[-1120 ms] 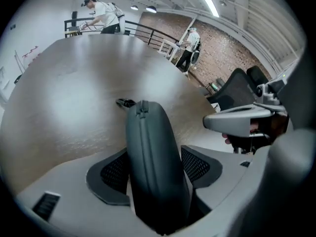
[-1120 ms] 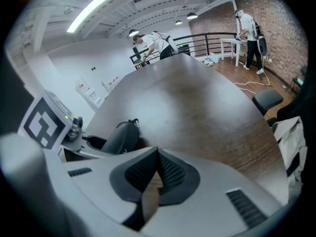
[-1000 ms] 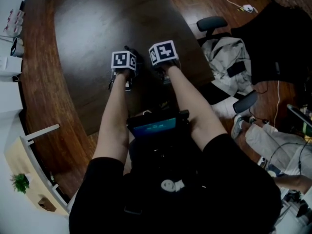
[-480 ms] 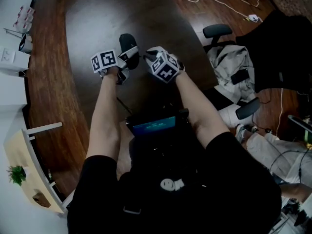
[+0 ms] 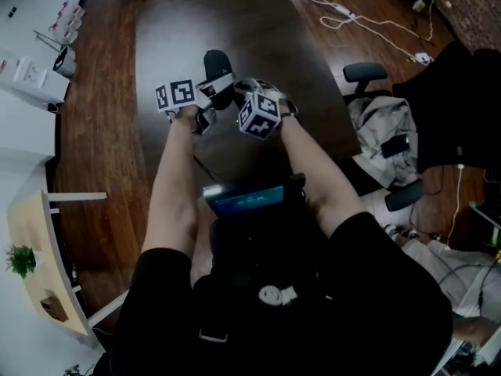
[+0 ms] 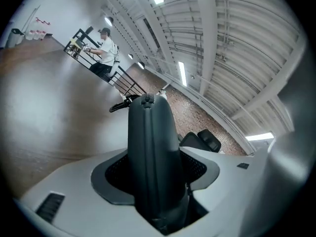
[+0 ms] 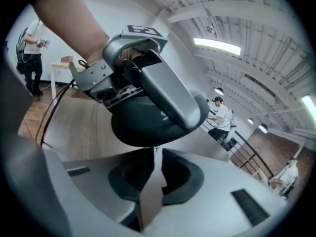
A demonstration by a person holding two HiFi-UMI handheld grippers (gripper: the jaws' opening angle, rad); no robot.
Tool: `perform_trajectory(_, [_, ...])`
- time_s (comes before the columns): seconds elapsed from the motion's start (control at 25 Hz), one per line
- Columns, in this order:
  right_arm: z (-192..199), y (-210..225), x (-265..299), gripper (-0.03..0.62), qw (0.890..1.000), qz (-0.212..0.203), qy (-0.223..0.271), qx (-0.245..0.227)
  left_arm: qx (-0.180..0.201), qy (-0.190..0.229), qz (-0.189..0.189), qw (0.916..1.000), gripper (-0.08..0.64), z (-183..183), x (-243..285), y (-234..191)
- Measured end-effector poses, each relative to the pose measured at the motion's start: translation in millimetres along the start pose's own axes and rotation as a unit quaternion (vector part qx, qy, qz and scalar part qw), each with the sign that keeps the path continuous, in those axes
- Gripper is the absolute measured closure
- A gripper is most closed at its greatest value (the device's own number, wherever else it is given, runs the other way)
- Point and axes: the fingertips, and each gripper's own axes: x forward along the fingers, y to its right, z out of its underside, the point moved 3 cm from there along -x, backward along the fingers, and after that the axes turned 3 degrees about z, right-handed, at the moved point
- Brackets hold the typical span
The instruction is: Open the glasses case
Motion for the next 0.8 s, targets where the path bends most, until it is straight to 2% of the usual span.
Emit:
perform_trajectory(0.04, [-0.8, 0.1, 0.6, 0.552, 1.000, 0.006, -0.005, -0.006, 0.004, -0.006, -0.001, 1.0000, 0.288, 0.9, -0.9, 0.6])
perform_trajectory(0.12, [-2.1, -1.8, 0.9, 0.584, 1.000, 0.006, -0.012, -0.012, 0.006, -0.012, -0.002, 0.9999, 0.288, 2.2, -2.2, 0.5])
perform_trajectory(0.28, [-3.2, -4.2, -4.2, 0.586, 1.000, 0.000, -0.012, -0.007, 0.016, -0.015, -0.006, 0.9997, 0.288, 4.4, -0.9, 3.7])
perform_trajectory(0.36, [-8.2, -3.4, -9.3, 0.586, 1.000, 0.000, -0.005, -0.003, 0.044, -0.014, -0.007, 0.9989, 0.282, 6.1, 2.7, 8.5])
perform_trajectory(0.44, [-12.1, -3.4, -8.3, 0.586, 1.000, 0.002, 0.003, 0.005, 0.071, -0.035, -0.010, 0.9968, 0.270, 11.4, 4.0, 8.0])
perform_trajectory(0.48, [-13.5, -2.3, -7.2, 0.586, 1.000, 0.003, 0.006, 0.012, 0.072, -0.050, -0.007, 0.9961, 0.264, 14.5, 2.4, 6.2])
perform_trajectory(0.6, [-15.9, -0.3, -8.6, 0.585, 1.000, 0.001, 0.012, 0.011, 0.046, -0.073, 0.011, 0.9963, 0.270, 20.3, -3.0, 3.6])
perform_trajectory(0.8, [-15.2, 0.3, -8.9, 0.585, 1.000, 0.007, 0.016, 0.025, 0.050, -0.054, 0.035, 0.9967, 0.265, 13.5, -8.1, 7.5])
